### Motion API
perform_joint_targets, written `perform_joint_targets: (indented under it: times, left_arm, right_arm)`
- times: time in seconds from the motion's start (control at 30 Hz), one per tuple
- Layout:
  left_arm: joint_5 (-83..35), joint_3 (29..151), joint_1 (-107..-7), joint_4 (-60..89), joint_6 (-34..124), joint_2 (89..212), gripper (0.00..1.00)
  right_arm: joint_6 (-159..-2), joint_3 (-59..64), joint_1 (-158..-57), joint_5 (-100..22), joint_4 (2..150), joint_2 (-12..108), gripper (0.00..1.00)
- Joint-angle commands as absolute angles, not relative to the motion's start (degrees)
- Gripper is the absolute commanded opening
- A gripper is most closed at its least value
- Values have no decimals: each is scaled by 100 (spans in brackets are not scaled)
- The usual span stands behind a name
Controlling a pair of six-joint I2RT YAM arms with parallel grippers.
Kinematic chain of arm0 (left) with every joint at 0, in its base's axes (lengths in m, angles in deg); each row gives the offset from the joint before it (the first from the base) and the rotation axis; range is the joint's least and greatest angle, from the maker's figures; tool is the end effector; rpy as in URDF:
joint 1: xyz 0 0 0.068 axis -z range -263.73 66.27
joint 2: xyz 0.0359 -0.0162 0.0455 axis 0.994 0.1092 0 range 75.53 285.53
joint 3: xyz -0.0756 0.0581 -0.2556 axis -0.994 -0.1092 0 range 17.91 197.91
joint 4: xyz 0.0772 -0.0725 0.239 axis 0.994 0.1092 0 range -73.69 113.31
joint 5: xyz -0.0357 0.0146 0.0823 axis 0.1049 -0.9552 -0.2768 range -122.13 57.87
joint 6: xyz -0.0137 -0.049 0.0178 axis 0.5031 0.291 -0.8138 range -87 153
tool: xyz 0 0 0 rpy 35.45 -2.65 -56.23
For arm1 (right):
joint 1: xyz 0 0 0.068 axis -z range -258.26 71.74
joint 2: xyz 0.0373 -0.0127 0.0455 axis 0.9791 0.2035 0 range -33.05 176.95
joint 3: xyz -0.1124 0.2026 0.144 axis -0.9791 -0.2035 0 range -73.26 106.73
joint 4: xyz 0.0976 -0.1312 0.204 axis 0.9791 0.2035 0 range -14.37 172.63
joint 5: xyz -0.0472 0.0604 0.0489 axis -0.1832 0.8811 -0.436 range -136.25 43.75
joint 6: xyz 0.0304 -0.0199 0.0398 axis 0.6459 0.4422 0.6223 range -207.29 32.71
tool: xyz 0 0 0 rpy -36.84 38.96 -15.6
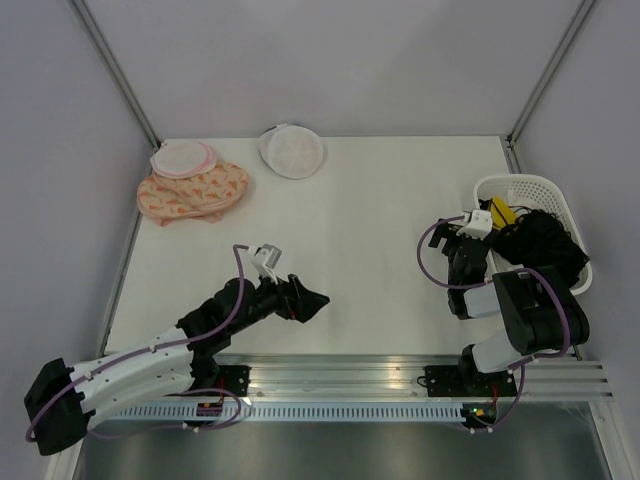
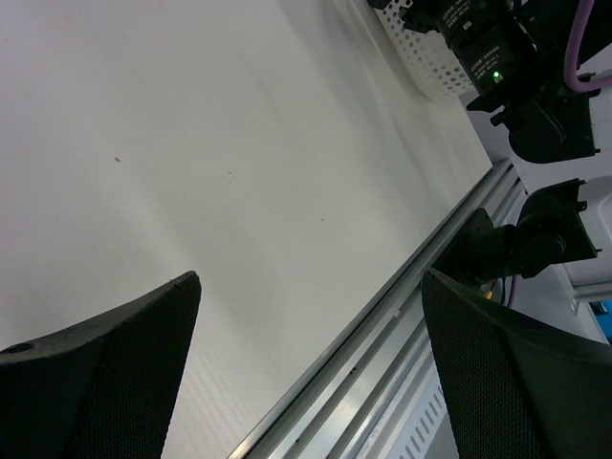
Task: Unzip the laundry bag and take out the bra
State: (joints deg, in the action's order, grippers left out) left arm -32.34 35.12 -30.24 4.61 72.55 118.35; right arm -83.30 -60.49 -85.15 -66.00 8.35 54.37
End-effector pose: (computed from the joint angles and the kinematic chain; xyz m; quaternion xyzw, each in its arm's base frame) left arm 0.1070 -0.1443 0.2149 0.0945 0.7818 -0.4462 0.4251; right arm 0.2373 0.0166 0.1432 0.0945 0.7426 -0.0665 0.6597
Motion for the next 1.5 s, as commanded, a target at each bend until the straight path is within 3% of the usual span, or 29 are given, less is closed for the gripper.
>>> perform_joint_targets:
  times: [0.0,0.27,0.53,0.93,1.47]
  left_arm:
    - [-3617,3461,-3003,998,7158,11438,100]
    - [-4592,3847,-2994,3138,7651,9866,100]
    - [-4795,3839,-3003,3688,7879,8599,100]
    - [-5235,4172,-3003,4286,8055,8783,100]
    - [-4936,3698,-3003,3469,7924,9274,100]
  right_arm:
    - [-8342,-6070,-8494,-6524,488,5449,98]
    - [-8342,-6096,-8494,-6524,410,5475,98]
    - [-8342,-6079,-8494,-6524,479,5449,98]
    - [-8342,-6078,-8502,-6524,479,5449,98]
    - [-8342,-6078,-8494,-6524,488,5449,98]
